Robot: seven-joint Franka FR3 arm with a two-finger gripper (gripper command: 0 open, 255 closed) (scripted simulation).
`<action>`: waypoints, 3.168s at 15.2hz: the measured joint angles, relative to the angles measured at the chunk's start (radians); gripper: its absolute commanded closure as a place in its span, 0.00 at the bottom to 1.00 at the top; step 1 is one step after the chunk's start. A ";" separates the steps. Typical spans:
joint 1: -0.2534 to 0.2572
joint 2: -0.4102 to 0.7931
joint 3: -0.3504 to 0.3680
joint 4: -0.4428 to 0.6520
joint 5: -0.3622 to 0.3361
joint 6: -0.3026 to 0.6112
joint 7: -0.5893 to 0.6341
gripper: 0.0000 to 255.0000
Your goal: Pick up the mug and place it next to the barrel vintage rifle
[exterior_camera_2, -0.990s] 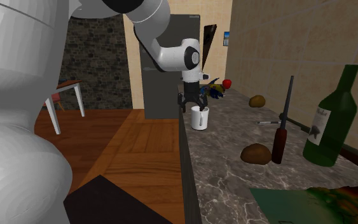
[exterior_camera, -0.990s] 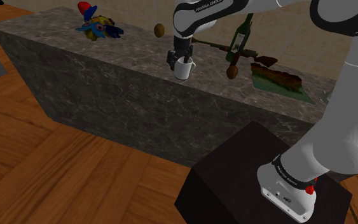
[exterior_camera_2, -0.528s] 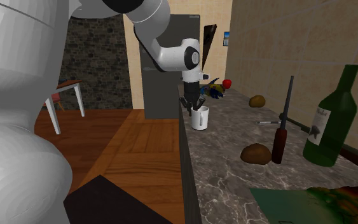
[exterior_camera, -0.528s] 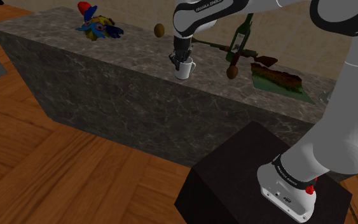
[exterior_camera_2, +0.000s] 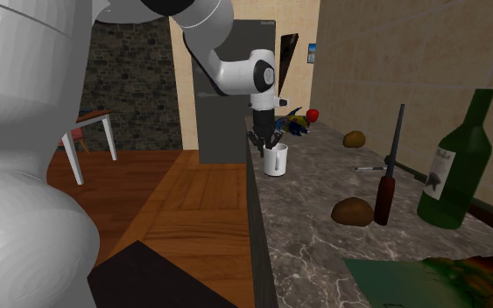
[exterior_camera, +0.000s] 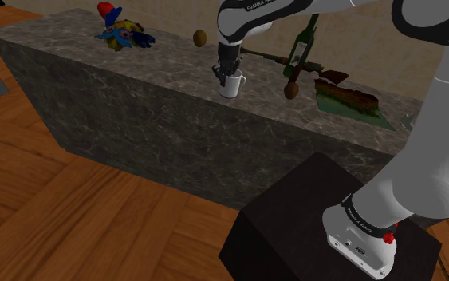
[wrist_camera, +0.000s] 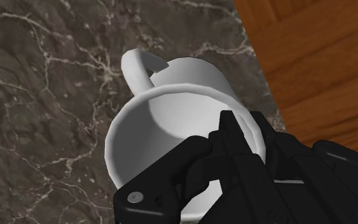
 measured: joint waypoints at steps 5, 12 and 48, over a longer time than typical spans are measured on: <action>-0.002 -0.025 0.000 0.034 0.003 -0.058 -0.007 1.00; 0.000 -0.052 0.001 0.090 0.005 -0.142 -0.011 1.00; -0.228 -0.157 -0.132 0.190 0.043 -0.324 -0.388 1.00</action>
